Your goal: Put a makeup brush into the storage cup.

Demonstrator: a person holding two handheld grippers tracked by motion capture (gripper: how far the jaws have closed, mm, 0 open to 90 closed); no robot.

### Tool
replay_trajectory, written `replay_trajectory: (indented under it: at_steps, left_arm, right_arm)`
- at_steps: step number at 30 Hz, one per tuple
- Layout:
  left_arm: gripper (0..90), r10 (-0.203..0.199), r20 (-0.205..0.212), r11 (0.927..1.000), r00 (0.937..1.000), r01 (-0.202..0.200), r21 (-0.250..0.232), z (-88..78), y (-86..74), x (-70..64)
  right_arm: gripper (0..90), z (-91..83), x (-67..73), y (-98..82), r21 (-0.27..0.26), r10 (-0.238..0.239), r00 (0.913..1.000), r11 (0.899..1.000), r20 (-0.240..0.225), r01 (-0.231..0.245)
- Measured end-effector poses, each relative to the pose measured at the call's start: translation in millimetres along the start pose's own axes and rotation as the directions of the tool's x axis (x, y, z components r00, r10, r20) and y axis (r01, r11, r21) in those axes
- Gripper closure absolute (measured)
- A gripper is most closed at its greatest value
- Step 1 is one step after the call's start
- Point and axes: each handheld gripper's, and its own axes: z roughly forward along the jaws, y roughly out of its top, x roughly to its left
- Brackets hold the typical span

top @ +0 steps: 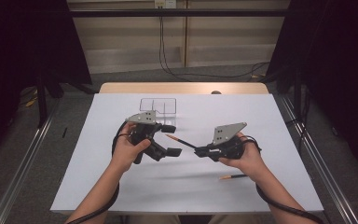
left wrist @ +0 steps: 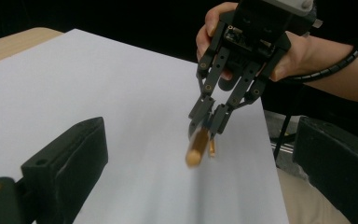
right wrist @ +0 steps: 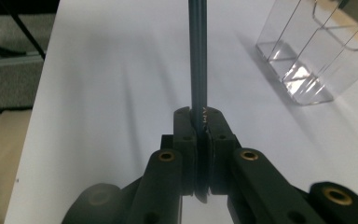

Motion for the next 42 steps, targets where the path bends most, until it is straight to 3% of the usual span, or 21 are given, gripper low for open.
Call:
replay_trajectory:
  at_steps: [1, 3, 5, 6, 9, 11, 15, 18, 31, 33, 35, 36, 42]
  left_arm:
    - [3.1, 0.000, 0.000, 1.0000, 1.0000, 0.000, 0.000, 0.0, 0.0, 0.0]
    - [3.1, 0.001, -0.010, 0.9999, 1.0000, -0.001, -0.016, -0.5, 0.2, 0.4]
    - [3.1, -0.008, -0.007, 0.9996, 0.9999, 0.008, -0.026, -0.4, 0.0, 0.4]
    - [2.8, -0.012, -0.005, 0.9995, 0.9999, 0.012, -0.029, -0.4, -0.1, 0.4]
    - [2.2, -0.017, -0.003, 0.9989, 0.9998, 0.017, -0.044, 0.3, -0.3, 0.6]
    - [1.8, -0.019, -0.006, 0.9981, 0.9998, 0.018, -0.060, 1.0, -0.5, 0.6]
    - [0.9, -0.034, -0.008, 0.9952, 0.9994, 0.033, -0.093, 2.1, -0.3, 1.3]
    - [0.8, -0.059, -0.009, 0.9915, 0.9982, 0.057, -0.117, 2.7, 1.0, 2.3]
    - [1.2, -0.076, -0.031, 0.9827, 0.9967, 0.069, -0.172, 4.2, 3.0, 3.1]
    - [7.5, -0.105, -0.045, 0.9787, 0.9935, 0.095, -0.182, 5.4, 4.9, 2.1]
    - [15.9, -0.091, -0.061, 0.9808, 0.9940, 0.079, -0.179, 5.7, 6.2, 1.6]
    - [15.9, -0.086, -0.064, 0.9808, 0.9942, 0.073, -0.181, 5.4, 6.5, 2.0]
    - [42.4, -0.109, -0.059, 0.9679, 0.9923, 0.093, -0.234, -0.3, 4.8, 6.4]
  right_arm:
    - [85.3, 0.0, 0.0, 0.0, 0.000, 0.000, 1.0000, 1.000, 0.000, 0.000]
    - [85.3, -0.6, 0.4, 0.6, -0.064, 0.024, 0.9997, 0.998, 0.009, -0.023]
    - [85.3, -0.3, 0.8, 0.6, -0.082, 0.036, 0.9993, 0.996, 0.007, -0.035]
    - [85.2, 0.4, 1.3, 0.5, -0.122, 0.054, 0.9985, 0.991, 0.009, -0.053]
    - [85.3, 2.3, 2.5, 0.7, -0.169, 0.081, 0.9967, 0.982, 0.008, -0.079]
    - [85.3, 2.8, 2.7, 0.6, -0.177, 0.085, 0.9964, 0.981, 0.009, -0.082]
    - [85.3, 6.5, 3.6, -0.1, -0.229, 0.108, 0.9941, 0.968, 0.012, -0.102]
    - [85.3, 9.0, 4.4, -0.6, -0.249, 0.116, 0.9932, 0.962, 0.005, -0.111]
    - [85.3, 9.8, 4.1, -2.5, -0.284, 0.139, 0.9901, 0.950, 0.020, -0.128]
    - [85.2, 9.5, 3.8, -2.4, -0.288, 0.139, 0.9900, 0.949, 0.022, -0.127]
    - [85.2, 9.6, 4.2, -1.7, -0.288, 0.138, 0.9901, 0.949, 0.022, -0.126]
    - [85.2, 9.6, 4.2, -1.7, -0.288, 0.138, 0.9901, 0.949, 0.022, -0.126]
    - [85.2, 10.1, 4.4, -0.7, -0.291, 0.138, 0.9902, 0.948, 0.019, -0.127]
